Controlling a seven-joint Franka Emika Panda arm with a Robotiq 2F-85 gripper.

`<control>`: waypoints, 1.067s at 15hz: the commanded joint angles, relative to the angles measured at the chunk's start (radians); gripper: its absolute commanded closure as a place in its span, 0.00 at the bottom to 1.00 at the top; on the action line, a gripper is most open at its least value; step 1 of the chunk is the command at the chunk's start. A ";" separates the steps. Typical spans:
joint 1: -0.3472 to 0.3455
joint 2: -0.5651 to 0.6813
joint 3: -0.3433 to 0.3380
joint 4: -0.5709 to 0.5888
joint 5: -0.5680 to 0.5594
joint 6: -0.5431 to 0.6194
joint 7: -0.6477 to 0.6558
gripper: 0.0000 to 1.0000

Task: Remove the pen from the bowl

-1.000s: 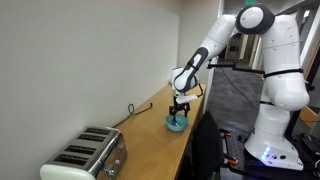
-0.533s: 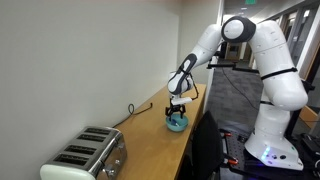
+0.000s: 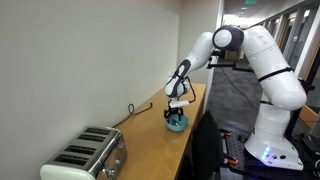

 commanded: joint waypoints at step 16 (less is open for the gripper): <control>-0.016 -0.012 -0.002 -0.010 0.028 0.066 -0.070 0.96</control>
